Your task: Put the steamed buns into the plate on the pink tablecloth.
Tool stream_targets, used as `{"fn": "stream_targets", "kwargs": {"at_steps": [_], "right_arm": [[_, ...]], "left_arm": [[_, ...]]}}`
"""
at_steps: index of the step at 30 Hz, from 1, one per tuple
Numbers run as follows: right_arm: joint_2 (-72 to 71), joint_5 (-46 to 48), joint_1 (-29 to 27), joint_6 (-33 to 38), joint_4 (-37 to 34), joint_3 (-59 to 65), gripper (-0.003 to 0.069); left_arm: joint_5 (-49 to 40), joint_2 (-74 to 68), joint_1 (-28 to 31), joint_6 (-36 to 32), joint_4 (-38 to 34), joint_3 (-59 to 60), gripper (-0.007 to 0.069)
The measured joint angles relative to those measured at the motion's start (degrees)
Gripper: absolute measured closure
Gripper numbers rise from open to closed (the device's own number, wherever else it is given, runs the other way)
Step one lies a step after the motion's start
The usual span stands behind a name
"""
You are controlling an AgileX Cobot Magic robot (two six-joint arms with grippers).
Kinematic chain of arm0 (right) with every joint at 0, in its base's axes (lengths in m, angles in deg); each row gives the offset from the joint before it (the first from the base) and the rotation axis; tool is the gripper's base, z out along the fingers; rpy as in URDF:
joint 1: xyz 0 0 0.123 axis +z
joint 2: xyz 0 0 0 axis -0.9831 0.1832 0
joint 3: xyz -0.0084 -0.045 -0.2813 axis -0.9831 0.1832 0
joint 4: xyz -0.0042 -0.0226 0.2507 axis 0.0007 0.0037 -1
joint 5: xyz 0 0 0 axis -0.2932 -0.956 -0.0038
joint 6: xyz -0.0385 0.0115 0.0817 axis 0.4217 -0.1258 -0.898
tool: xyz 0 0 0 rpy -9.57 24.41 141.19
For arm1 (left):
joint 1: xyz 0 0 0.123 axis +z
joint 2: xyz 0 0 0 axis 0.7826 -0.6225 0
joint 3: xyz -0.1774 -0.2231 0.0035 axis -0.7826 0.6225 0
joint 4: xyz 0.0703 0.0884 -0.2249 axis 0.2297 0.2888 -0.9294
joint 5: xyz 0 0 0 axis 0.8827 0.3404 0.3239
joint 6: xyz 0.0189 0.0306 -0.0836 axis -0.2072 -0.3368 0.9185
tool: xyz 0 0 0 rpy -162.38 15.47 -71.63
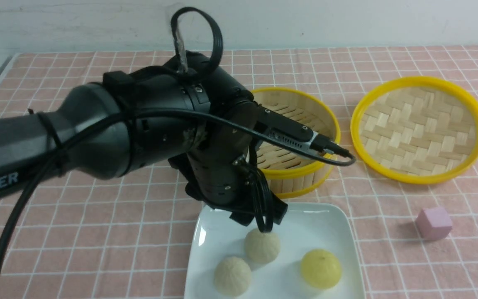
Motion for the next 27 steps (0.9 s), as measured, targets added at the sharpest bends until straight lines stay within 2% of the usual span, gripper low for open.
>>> {"fn": "stream_targets", "kwargs": {"at_steps": [4, 27], "right_arm": [[0.00, -3.95, 0.00, 0.00, 0.92, 1.47, 0.0664], [0.00, -4.24, 0.00, -0.14, 1.16, 1.52, 0.0650]], "left_arm": [[-0.18, 0.00, 0.00, 0.00, 0.35, 0.00, 0.0234], [-0.92, 0.00, 0.00, 0.00, 0.55, 0.00, 0.0247]]}}
